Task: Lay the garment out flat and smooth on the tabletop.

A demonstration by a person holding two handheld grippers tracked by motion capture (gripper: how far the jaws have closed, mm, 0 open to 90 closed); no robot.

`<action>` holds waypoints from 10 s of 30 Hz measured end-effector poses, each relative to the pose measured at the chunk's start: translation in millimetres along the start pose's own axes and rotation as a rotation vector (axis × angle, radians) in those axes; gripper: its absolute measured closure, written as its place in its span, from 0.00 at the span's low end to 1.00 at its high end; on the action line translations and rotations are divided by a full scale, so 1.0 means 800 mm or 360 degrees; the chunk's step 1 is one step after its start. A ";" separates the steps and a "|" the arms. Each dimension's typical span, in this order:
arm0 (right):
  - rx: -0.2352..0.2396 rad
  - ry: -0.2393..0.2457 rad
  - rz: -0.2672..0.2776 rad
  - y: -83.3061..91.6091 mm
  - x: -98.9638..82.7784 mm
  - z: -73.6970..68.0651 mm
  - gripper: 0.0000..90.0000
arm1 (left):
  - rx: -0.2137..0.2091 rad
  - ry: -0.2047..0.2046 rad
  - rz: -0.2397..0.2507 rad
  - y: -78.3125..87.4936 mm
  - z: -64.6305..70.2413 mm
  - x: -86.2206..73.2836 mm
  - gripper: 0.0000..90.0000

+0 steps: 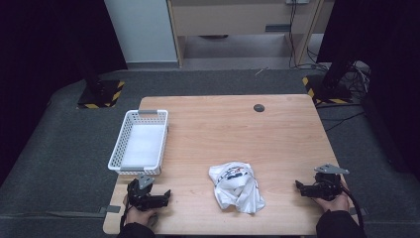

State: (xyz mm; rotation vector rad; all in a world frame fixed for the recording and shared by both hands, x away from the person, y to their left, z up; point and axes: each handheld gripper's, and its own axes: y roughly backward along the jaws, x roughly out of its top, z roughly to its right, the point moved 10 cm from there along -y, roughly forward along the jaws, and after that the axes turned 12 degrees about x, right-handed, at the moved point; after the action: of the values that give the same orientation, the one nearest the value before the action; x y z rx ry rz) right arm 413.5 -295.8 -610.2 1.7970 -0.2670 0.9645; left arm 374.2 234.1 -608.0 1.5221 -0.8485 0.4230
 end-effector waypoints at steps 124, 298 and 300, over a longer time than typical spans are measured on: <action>0.0481 0.0012 0.0214 -0.059 0.141 -0.146 0.24 | -0.0443 0.0066 0.0171 -0.016 0.150 0.149 0.11; 0.0249 0.0035 0.0353 0.009 0.105 -0.115 0.06 | -0.0272 -0.0043 0.0264 0.021 0.128 0.132 0.17; 0.0235 0.0037 0.0339 0.006 0.095 -0.112 0.05 | -0.0275 -0.0052 0.0236 0.018 0.130 0.123 0.16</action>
State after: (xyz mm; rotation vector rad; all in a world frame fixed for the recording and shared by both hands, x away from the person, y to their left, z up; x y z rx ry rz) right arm 416.6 -201.8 -539.4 1.9179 -0.3871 1.1808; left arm 406.2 109.2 -544.2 1.3151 -1.0017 0.4228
